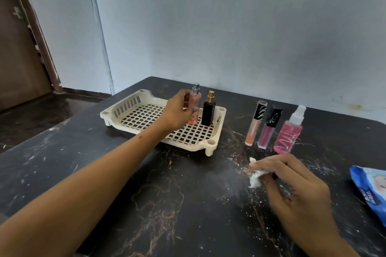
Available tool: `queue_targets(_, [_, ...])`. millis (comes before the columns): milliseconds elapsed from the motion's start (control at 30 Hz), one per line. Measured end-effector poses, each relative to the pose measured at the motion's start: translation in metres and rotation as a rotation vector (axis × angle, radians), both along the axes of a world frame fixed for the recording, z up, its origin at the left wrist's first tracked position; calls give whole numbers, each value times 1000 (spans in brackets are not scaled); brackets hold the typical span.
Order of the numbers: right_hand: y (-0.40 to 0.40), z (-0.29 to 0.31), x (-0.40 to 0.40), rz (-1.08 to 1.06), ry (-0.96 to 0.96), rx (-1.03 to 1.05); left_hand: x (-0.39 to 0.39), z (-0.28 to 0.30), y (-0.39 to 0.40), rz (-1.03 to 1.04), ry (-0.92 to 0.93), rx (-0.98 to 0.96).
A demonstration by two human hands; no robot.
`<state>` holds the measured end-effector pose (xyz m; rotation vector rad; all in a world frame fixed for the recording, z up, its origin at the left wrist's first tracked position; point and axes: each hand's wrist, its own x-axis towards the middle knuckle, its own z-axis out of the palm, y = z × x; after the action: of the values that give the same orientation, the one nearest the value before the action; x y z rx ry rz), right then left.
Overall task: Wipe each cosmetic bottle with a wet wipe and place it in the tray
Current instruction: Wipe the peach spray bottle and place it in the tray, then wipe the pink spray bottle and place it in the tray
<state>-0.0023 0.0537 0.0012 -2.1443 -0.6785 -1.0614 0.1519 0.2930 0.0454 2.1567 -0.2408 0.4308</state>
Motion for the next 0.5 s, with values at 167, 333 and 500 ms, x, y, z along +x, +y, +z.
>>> queue_targets(167, [1,0,0,52,35,16,2,0,-1,-6,15,-13])
queue_targets(333, [0,-2,2,40,52,3,-2,4,0,-15,59,-13])
queue_targets(500, [1,-1,2,56,105,-14,-16,20,-10,91,-121,38])
